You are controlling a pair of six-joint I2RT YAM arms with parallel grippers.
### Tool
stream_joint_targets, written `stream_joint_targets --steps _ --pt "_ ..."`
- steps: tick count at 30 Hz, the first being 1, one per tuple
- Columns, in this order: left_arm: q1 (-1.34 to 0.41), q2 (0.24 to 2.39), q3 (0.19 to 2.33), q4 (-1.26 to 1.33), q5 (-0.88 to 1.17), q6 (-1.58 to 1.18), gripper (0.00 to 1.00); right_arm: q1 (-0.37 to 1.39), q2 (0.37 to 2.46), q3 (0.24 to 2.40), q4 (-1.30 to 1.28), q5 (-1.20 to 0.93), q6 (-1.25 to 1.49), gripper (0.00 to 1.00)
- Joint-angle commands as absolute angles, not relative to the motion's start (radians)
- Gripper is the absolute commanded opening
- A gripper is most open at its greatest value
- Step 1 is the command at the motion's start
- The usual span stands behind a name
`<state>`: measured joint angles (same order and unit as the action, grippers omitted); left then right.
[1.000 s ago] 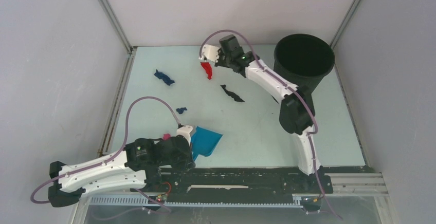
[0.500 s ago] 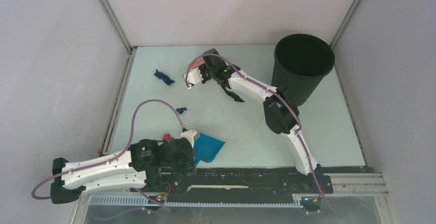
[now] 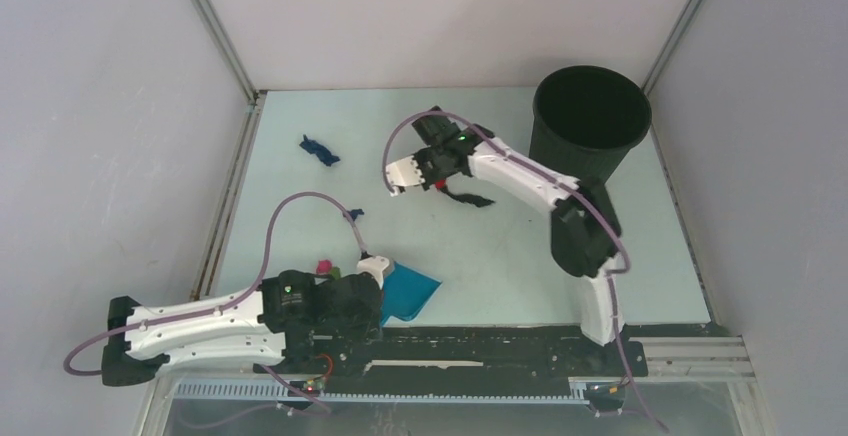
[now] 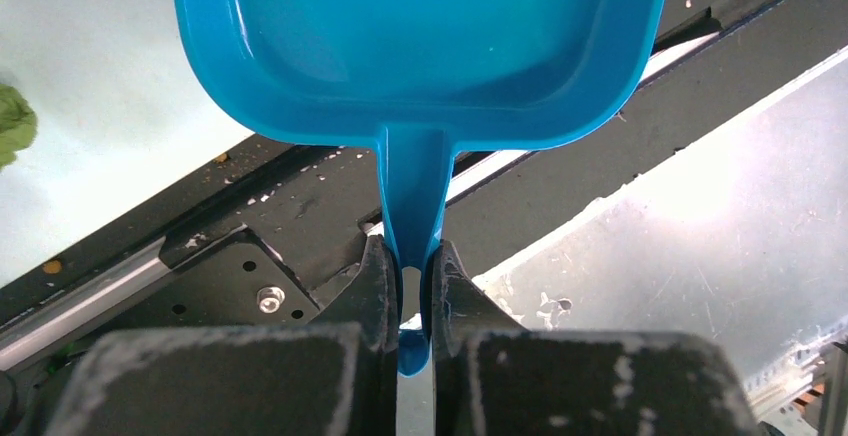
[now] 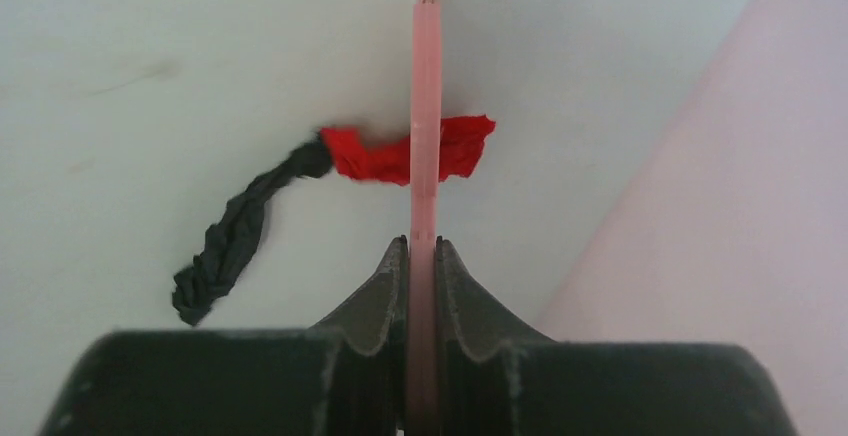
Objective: Sweep away the paper scraps from the table
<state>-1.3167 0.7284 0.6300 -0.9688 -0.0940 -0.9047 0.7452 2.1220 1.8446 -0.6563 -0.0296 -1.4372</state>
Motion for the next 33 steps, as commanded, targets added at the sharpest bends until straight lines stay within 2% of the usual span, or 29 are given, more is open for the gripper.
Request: stream_joint_targets --steps 1,4,9,13,16,21,26,29,33 --pt "-1.324 0.727 0.699 -1.002 -0.168 -0.851 0.01 0.758 1.838 1.752 -0.997 -0.17 -1.28 0.0" --pt "-1.321 0.744 0.726 -1.043 -0.251 -0.826 0.0 0.749 1.693 1.689 -0.993 -0.271 -1.111 0.0" --pt "-1.294 0.749 0.758 -1.128 -0.442 -0.939 0.0 0.656 1.508 1.61 -0.727 -0.435 -0.655 0.0" --pt "-1.255 0.661 0.843 -1.211 -0.618 -1.069 0.0 0.549 1.44 1.52 -0.552 -0.564 -0.246 0.0" --pt "-1.213 0.587 0.949 -1.22 -0.73 -1.058 0.0 0.494 1.421 1.44 -0.456 -0.544 0.032 0.0" --pt "-1.118 0.591 1.097 -1.176 -0.861 -0.919 0.0 0.519 1.505 1.444 -0.476 -0.626 0.246 0.0" --pt "-1.041 0.703 1.193 -1.136 -0.849 -0.791 0.0 0.674 1.629 1.5 -0.505 -0.745 0.251 0.0" --pt "-1.039 0.721 1.19 -1.105 -0.841 -0.785 0.0 0.742 1.726 1.585 -0.506 -0.765 0.347 0.0" --pt "-1.039 0.64 1.127 -1.027 -0.845 -0.816 0.0 0.83 1.862 1.689 -0.487 -0.773 0.494 0.0"
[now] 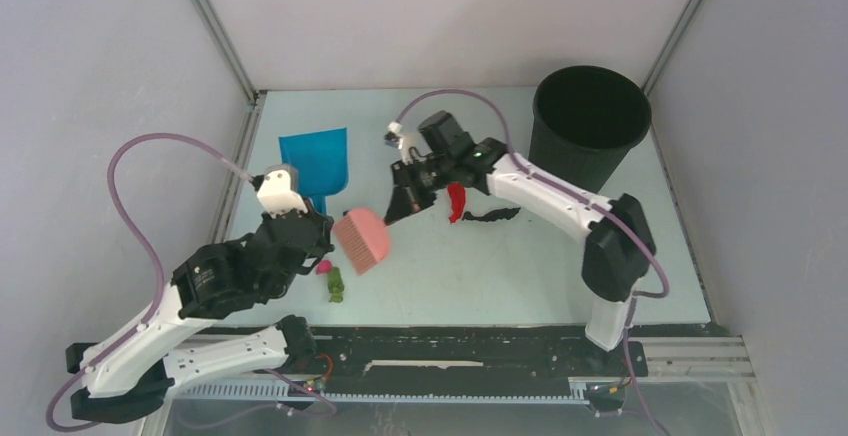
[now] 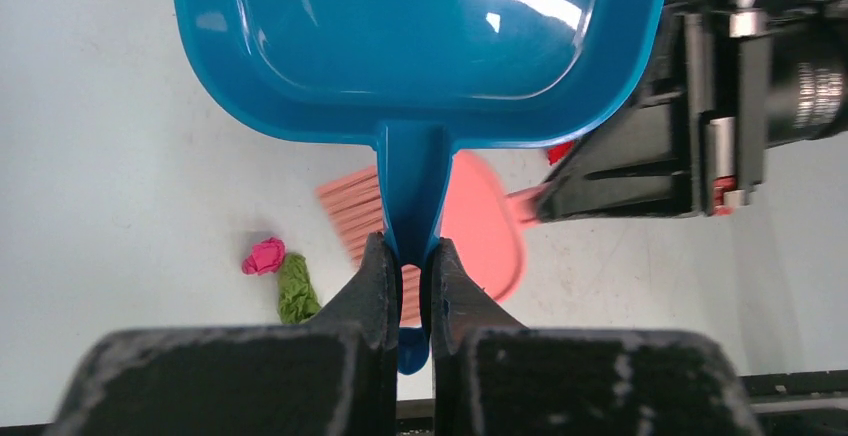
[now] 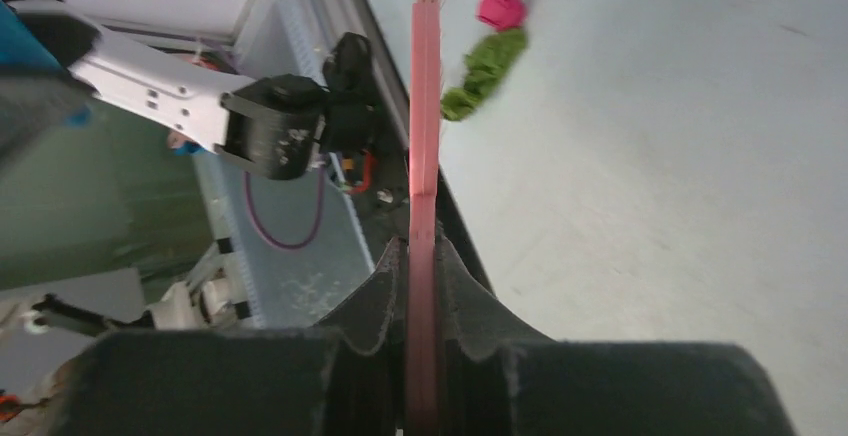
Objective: Sweep away the paper scraps from the table
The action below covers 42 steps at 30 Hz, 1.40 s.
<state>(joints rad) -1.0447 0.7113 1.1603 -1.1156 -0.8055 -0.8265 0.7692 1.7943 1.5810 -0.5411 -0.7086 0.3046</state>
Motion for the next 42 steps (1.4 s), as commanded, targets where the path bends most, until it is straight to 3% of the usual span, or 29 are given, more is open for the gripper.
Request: stream_joint_targets --steps 1,13,19,25,34,42 --pt "-1.04 0.612 1.111 -1.014 -0.848 -0.822 0.0 0.848 1.888 1.7 -0.464 -0.776 0.547 0.0" --pt "-1.039 0.539 1.105 -1.092 -0.878 -0.82 0.0 1.007 2.226 2.019 -0.583 -0.512 0.793 0.0" --pt "-1.04 0.546 1.086 -1.049 -0.835 -0.786 0.0 1.016 2.238 1.971 -0.627 -0.34 0.773 0.0" --pt "-1.041 0.545 1.078 -1.048 -0.824 -0.768 0.0 0.975 2.054 1.743 -0.596 -0.279 0.702 0.0" --pt "-1.04 0.557 1.045 -1.108 -0.8 -0.752 0.0 0.742 1.732 1.334 -0.562 -0.245 0.513 0.0" --pt "-1.04 0.622 0.967 -1.139 -0.595 -0.779 0.0 0.562 1.489 1.293 -0.49 -0.285 0.509 0.0"
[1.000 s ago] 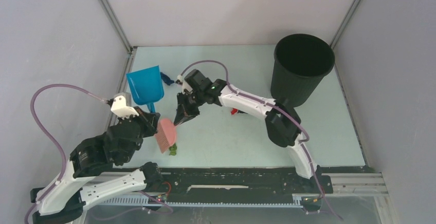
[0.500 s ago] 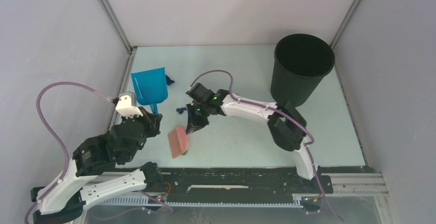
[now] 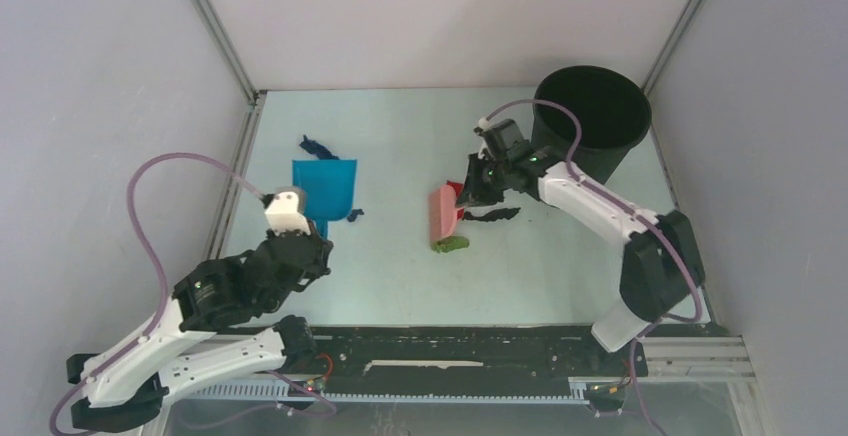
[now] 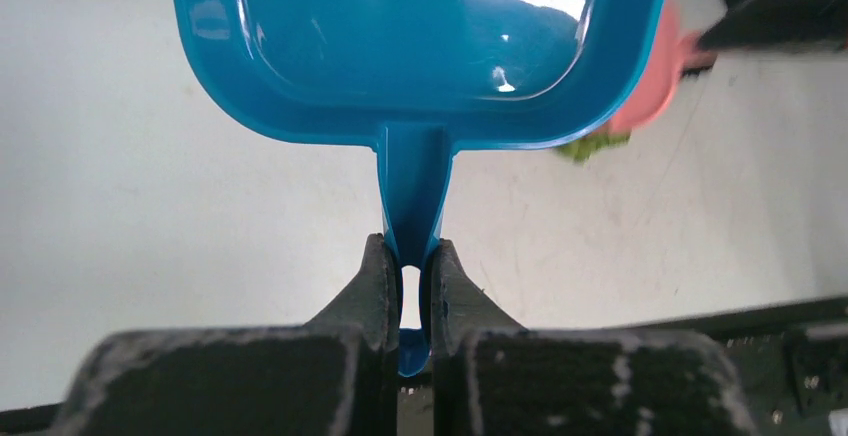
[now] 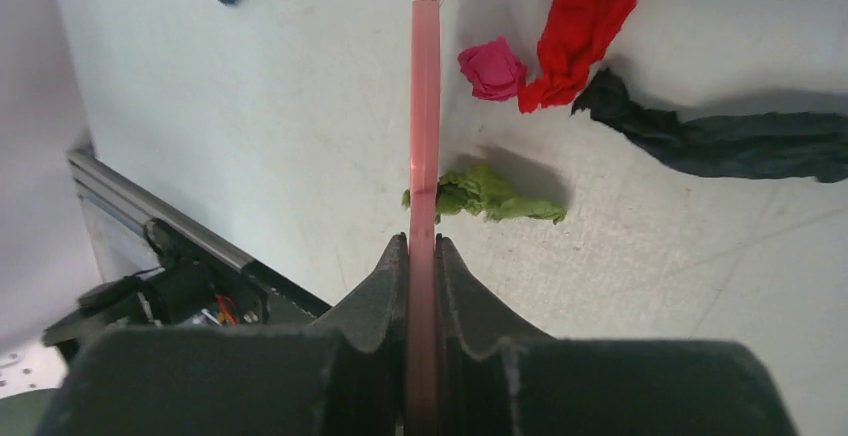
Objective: Sweep away the paper scraps from the table
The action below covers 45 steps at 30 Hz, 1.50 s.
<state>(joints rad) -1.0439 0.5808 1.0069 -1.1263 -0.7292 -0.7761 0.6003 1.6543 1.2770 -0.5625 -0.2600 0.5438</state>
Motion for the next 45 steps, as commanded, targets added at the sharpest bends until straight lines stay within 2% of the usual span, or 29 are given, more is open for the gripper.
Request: stream_joint_targets --steps 1,5,8,11,14,16,18,21,34,40,45 --pt "-1.04 0.634 0.951 -1.132 -0.549 -0.777 0.0 0.548 1.464 1.295 -0.483 -0.307 0.508 0.0" --pt "-1.043 0.707 0.91 -1.12 -0.312 -0.751 0.0 0.462 1.41 1.341 -0.495 -0.409 0.474 0.0" --pt "-1.068 0.736 0.906 -1.126 -0.18 -0.733 0.0 0.437 1.418 1.435 -0.573 -0.361 0.341 0.0" --pt "-1.089 0.76 0.911 -1.158 -0.126 -0.71 0.0 0.491 1.496 1.589 -0.73 -0.171 0.032 0.0" --pt "-1.1 0.827 0.899 -1.186 -0.069 -0.682 0.0 0.592 1.644 1.749 -0.921 0.107 -0.241 0.0" --pt "-1.132 0.878 0.885 -1.188 -0.056 -0.67 0.0 0.649 1.702 1.716 -0.91 0.304 -0.321 0.0" --pt "-1.166 0.927 0.88 -1.183 -0.058 -0.666 0.0 0.683 1.71 1.631 -0.79 0.435 -0.382 0.0" --pt "-1.2 0.991 0.865 -1.161 -0.068 -0.65 0.0 0.7 1.738 1.585 -0.702 0.499 -0.435 0.0" --pt "-1.189 1.254 0.876 -0.996 -0.068 -0.52 0.0 0.721 1.946 1.761 -0.772 0.436 -0.433 0.0" --pt "-1.147 1.327 0.892 -0.967 -0.045 -0.477 0.0 0.779 1.977 1.799 -0.88 0.262 -0.363 0.0" --pt "-1.131 1.355 0.887 -0.936 -0.042 -0.46 0.0 0.848 1.954 1.745 -0.93 0.126 -0.318 0.0"
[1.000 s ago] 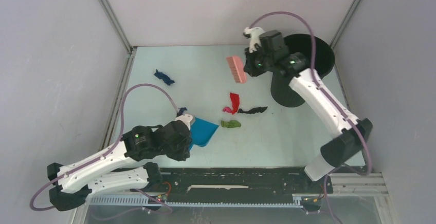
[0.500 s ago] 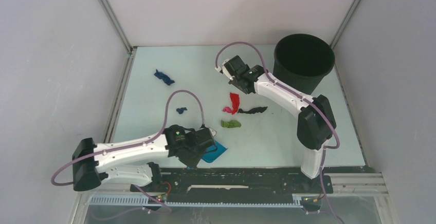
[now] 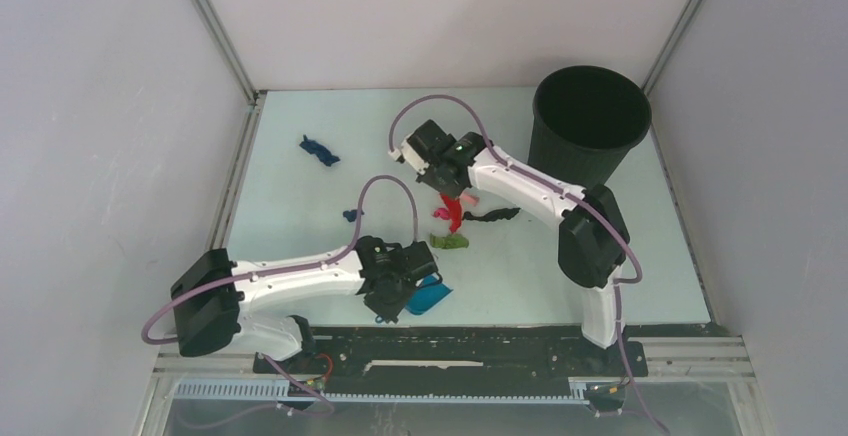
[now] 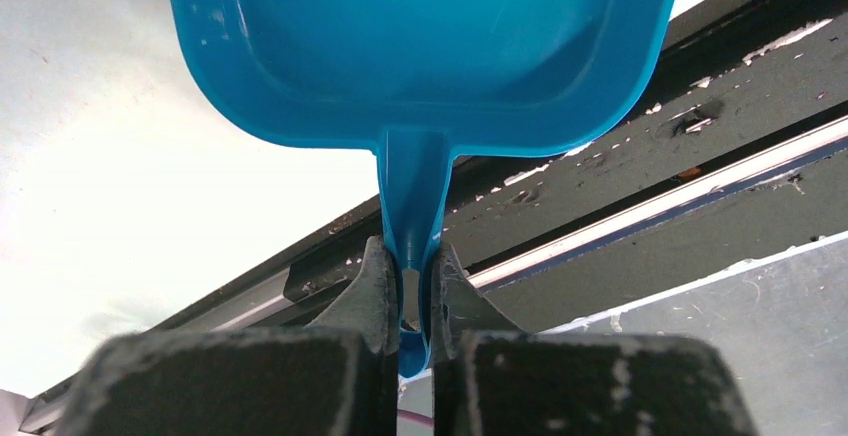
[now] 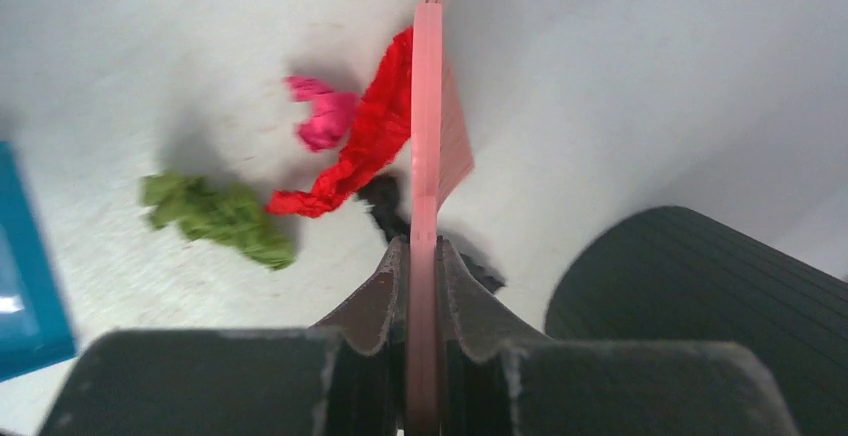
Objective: Sweep away the paper scraps from the table
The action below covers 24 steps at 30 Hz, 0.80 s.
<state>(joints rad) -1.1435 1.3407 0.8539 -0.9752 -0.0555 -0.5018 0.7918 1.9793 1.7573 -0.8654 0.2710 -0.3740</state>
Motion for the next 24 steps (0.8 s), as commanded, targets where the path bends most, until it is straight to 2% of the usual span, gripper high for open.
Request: stream_joint_targets --steps 1,11,16,24 --pt "-1.129 1.358 0.886 -0.93 -0.044 -0.459 0.0 0.868 1.944 1.728 -0.936 0.103 -0.318 0.0" --pt "-1.092 1.394 0.902 -0.865 -0.092 -0.44 0.0 1.039 1.808 1.616 -0.962 -0.052 -0.299 0.0" --pt "-1.092 1.39 0.898 -0.839 -0.121 -0.452 0.0 1.003 1.783 1.676 -1.01 -0.203 -0.239 0.0" --pt "-1.094 1.367 0.86 -0.787 -0.138 -0.464 0.0 0.818 1.776 1.715 -1.038 -0.572 -0.132 0.0"
